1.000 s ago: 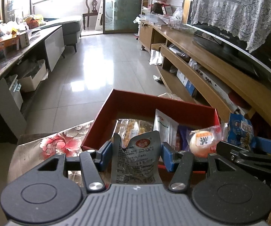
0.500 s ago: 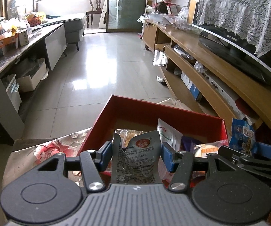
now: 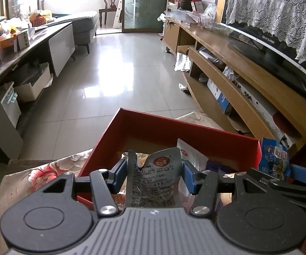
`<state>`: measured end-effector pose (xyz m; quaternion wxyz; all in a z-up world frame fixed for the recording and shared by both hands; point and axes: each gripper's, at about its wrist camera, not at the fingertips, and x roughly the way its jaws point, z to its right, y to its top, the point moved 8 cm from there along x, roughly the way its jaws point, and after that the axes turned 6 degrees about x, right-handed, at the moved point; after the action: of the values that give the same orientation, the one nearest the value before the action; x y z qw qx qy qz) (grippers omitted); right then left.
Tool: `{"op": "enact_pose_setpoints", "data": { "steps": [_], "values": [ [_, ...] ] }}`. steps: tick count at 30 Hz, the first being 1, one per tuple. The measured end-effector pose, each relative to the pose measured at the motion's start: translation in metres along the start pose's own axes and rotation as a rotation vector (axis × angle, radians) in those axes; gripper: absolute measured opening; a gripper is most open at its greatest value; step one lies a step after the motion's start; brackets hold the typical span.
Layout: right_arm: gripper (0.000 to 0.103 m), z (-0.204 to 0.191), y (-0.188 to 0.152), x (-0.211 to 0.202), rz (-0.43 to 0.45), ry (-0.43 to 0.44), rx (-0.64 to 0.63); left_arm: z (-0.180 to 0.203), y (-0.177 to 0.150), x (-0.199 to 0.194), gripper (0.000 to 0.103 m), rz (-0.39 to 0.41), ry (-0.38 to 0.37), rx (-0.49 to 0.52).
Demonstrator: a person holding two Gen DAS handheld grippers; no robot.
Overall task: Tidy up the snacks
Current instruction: 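Lower the clear sachet and blue packet into the red box with both tools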
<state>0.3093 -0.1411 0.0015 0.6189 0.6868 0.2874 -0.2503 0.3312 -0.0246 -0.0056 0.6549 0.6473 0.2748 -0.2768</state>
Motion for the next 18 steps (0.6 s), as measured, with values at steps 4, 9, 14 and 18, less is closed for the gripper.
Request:
{"op": "enact_pose_setpoints", "data": {
  "steps": [4,9,14,18],
  "values": [
    [0.078,0.001,0.001,0.007,-0.005,0.000,-0.002,-0.001,0.001,0.007,0.058,-0.007,0.008,0.003],
    [0.078,0.000,0.001,0.018,-0.023,0.001,-0.005,0.000,0.003,0.016,0.058,-0.015,0.014,0.008],
    [0.078,0.000,-0.001,0.029,-0.043,-0.002,-0.012,-0.001,0.003,0.027,0.058,-0.028,0.024,0.012],
    [0.078,0.000,-0.001,0.039,-0.054,-0.001,-0.016,0.001,0.001,0.037,0.058,-0.043,0.033,0.026]
  ]
}}
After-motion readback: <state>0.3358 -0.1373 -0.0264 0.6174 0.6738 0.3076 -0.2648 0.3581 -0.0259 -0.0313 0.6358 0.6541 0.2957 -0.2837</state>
